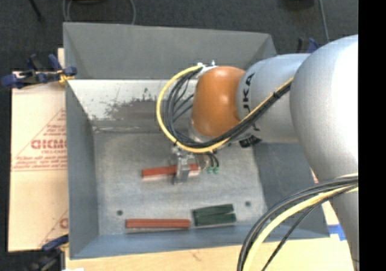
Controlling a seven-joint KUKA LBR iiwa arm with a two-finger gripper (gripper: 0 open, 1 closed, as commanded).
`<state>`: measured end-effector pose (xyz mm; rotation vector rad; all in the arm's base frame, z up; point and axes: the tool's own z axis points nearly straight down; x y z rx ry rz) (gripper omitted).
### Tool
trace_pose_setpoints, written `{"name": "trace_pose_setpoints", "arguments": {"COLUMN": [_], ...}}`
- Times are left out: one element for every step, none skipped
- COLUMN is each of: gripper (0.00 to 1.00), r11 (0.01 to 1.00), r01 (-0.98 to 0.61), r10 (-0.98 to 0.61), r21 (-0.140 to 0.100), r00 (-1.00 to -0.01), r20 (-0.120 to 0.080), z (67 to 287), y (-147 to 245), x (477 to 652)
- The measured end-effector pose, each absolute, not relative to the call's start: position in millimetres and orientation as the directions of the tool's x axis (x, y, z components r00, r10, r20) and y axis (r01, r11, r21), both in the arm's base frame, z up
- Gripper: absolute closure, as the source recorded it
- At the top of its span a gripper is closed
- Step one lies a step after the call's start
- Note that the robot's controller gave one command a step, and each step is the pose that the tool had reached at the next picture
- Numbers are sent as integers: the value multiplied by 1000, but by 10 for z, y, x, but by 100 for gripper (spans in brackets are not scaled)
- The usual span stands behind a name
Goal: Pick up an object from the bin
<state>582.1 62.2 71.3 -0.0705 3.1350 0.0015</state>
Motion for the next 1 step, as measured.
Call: {"name": "trace_pose_setpoints", "arguments": {"gripper": [100], "r11": [996], "r01": [-92], "r10": [-92], "r21": [-1], "r00": [-996], "r20": [-12], "z": [2216], "y": [810], "x": [5780]}}
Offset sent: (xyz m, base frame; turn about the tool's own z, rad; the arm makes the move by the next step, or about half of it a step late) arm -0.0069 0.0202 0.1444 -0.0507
